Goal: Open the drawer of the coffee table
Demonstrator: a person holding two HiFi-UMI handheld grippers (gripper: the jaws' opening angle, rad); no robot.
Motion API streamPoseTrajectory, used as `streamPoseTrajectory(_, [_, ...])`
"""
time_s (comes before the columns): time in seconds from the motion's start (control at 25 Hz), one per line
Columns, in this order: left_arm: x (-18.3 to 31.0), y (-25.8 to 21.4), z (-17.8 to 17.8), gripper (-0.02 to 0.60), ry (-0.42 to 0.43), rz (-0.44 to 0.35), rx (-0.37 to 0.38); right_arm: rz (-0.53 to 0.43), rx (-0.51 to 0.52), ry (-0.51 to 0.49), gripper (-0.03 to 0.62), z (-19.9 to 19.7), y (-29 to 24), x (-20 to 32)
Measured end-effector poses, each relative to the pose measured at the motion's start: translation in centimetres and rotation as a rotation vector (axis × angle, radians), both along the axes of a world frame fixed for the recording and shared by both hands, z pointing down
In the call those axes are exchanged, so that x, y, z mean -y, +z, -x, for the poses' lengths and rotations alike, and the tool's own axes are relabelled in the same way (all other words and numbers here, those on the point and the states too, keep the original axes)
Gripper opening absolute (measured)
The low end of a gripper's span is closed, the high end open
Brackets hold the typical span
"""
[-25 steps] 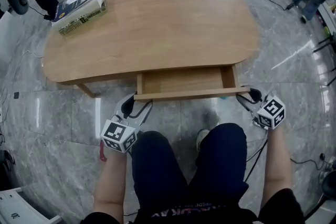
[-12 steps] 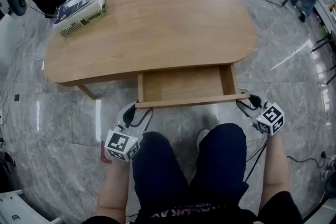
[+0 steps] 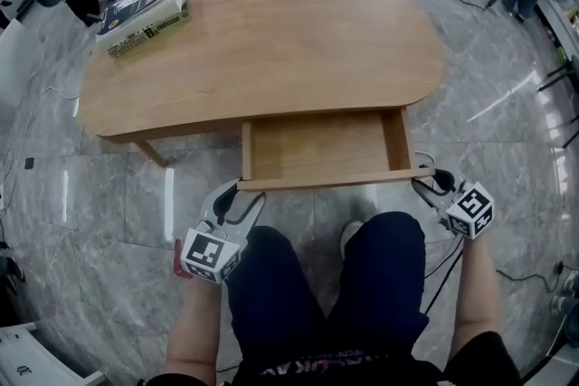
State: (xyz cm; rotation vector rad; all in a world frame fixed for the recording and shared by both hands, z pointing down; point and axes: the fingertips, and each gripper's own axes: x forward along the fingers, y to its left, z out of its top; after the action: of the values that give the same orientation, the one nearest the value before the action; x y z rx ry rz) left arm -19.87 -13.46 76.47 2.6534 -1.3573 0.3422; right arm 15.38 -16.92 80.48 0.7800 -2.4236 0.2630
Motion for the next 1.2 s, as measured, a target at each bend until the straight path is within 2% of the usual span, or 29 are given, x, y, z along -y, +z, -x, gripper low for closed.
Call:
streamPoseTrajectory(0.28, [-2.4, 0.7, 0.2, 0.178, 0.008, 0.037, 0.006, 0.031, -0.063, -0.085, 0.137, 0.1, 1.1, -2.4])
streamPoseTrajectory(0.56, [-2.9, 0.6, 0.0, 0.179, 0.012, 0.046, 0.031, 0.007, -0.038, -0.032, 0.140, -0.1, 1.1, -3.3])
streamPoseTrajectory(0.88, [-5.2, 1.7, -0.6, 0.167, 0.086, 0.065, 0.109, 0.040, -0.078, -0.039, 0.140, -0.7, 2.9, -4.8])
streamPoseTrajectory(1.04, [-5.7, 1.7, -0.2, 0.167, 0.095, 0.065, 0.120, 0.048, -0.104, -0.047, 0.141, -0.1, 4.1, -5.3])
streamPoseTrajectory(1.2, [-6.0, 1.1, 0.3, 0.155, 0.089, 0.044, 0.098, 0.037, -0.105, -0.043, 0.141, -0.1, 4.1, -5.4])
